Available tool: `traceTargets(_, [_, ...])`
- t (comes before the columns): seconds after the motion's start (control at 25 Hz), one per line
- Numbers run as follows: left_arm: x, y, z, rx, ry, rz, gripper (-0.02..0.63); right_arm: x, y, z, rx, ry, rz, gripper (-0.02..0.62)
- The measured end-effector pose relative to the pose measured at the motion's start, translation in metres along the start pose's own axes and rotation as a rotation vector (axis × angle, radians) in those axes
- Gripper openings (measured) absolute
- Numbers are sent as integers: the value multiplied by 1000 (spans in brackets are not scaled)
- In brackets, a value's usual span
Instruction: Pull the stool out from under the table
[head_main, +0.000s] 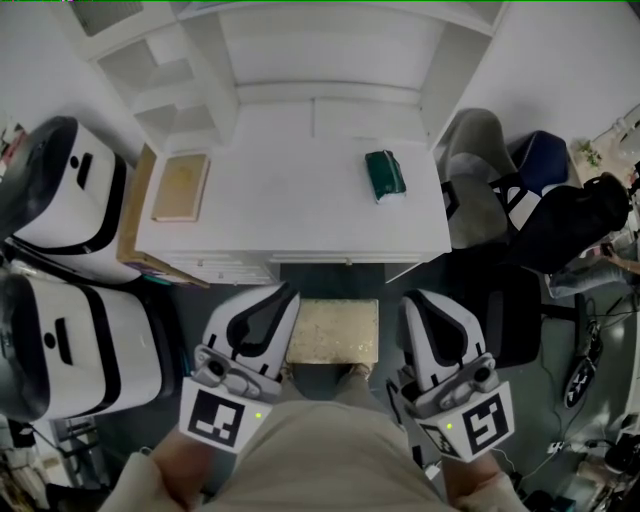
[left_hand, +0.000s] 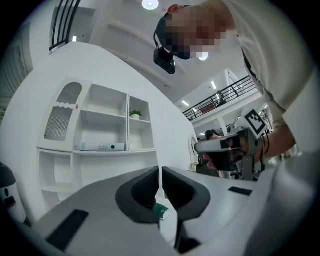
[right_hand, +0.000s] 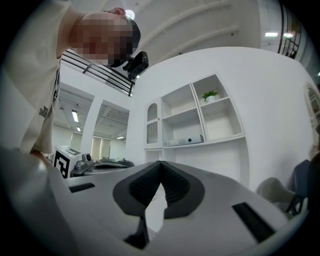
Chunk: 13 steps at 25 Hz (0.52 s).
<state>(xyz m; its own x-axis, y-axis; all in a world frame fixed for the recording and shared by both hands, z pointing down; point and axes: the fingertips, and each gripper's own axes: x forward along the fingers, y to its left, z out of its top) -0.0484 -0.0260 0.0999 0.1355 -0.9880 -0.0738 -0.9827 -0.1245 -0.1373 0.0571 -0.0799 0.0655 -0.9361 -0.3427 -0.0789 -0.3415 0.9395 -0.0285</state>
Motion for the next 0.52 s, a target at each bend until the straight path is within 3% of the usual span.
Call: traceTargets(0.52, [3,1,3,-13,-8,-14,37,-1,-1,-2,-11,15,-24,20])
